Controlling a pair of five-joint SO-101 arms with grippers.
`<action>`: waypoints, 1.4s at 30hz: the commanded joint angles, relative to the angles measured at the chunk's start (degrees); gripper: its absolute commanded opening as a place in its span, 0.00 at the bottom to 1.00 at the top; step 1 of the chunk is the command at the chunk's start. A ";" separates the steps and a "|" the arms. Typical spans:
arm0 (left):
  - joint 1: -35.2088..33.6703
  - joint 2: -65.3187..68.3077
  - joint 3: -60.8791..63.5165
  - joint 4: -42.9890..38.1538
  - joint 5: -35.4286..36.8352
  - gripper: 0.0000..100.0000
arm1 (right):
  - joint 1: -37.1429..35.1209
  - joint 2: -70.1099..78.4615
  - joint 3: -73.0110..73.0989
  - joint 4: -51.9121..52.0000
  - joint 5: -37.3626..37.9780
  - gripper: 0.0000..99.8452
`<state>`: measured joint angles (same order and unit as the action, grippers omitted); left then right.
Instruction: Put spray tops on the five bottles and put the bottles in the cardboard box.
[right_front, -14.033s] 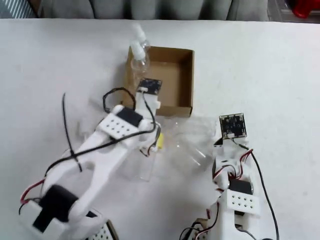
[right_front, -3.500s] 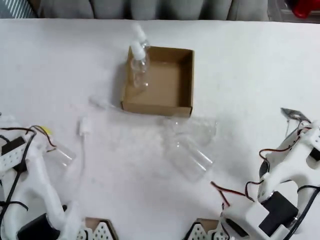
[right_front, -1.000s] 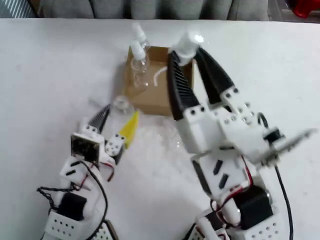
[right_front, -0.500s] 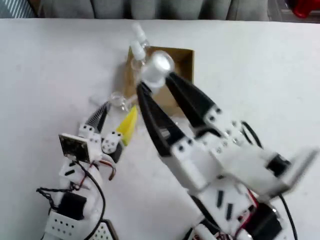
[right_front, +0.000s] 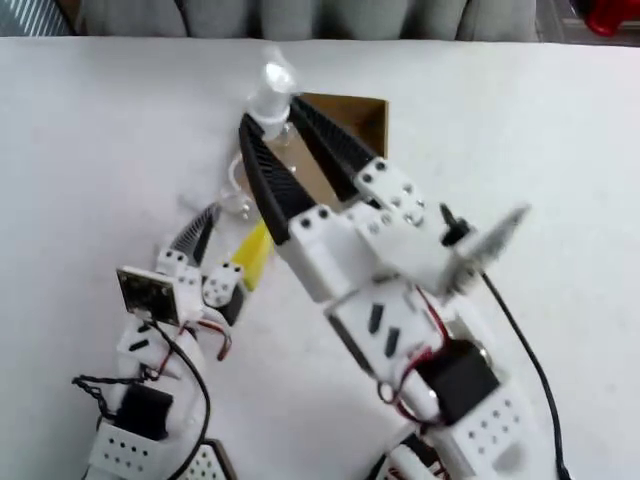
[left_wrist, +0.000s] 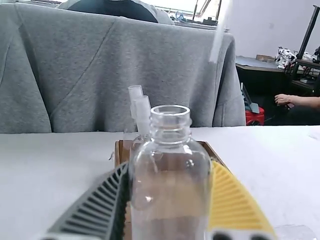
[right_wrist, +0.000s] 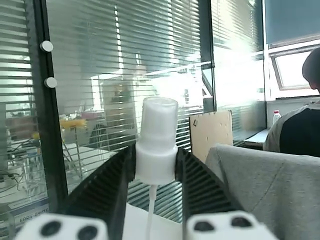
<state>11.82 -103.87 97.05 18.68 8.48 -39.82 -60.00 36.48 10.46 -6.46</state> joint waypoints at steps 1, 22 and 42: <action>-0.48 -0.92 -0.09 1.41 0.70 0.02 | 0.48 3.12 -0.53 -1.98 -0.44 0.02; -0.48 -0.92 -0.09 1.49 0.70 0.02 | 0.48 6.11 -0.44 -2.07 -0.53 0.02; -0.48 -0.92 -0.09 1.58 0.70 0.02 | 0.48 10.33 -0.35 3.56 -0.53 0.02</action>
<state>11.82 -103.87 97.05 20.18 8.48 -39.74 -49.71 36.48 10.99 -6.46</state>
